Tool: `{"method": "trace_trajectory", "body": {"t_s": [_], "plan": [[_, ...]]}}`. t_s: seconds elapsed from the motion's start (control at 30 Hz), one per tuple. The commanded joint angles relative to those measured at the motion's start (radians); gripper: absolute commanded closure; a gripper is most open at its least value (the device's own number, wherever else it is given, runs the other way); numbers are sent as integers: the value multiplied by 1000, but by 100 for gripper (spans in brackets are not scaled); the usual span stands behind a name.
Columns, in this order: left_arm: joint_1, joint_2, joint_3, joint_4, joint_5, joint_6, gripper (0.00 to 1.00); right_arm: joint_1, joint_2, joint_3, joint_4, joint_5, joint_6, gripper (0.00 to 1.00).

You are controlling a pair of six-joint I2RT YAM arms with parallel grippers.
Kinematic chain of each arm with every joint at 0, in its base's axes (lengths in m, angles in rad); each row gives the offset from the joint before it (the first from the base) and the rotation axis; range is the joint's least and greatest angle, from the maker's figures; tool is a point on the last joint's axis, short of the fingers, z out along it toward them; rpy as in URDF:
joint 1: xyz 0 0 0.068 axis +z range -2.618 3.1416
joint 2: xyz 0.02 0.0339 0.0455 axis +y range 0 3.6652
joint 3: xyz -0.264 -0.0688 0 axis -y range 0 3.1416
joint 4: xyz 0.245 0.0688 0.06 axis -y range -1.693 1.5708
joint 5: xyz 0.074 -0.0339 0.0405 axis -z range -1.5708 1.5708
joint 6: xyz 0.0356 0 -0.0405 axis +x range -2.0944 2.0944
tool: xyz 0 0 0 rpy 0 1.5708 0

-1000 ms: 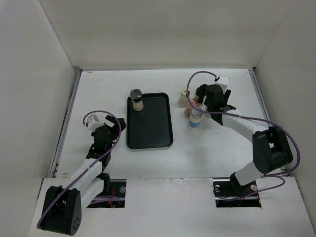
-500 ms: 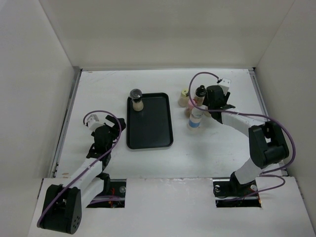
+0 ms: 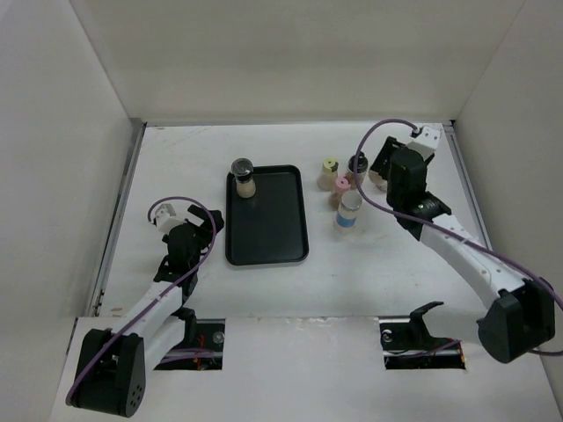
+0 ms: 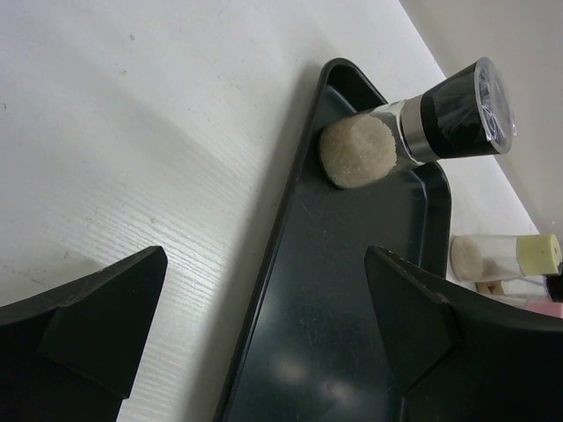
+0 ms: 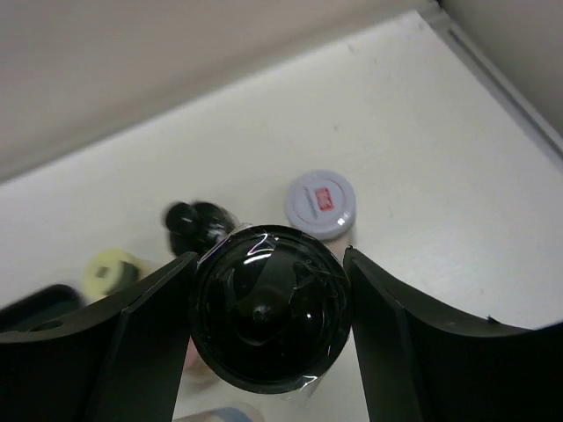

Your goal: Organize the condiment bottles

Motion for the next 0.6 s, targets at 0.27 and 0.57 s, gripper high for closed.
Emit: {"method": "trace_trajectory", "body": {"t_s": [0.27, 0.57], "plan": [[4, -18, 2, 39, -2, 6, 0, 342, 287, 368, 162, -110, -40, 54], [12, -22, 4, 30, -2, 12, 0, 405, 708, 675, 167, -170, -37, 54]]}}
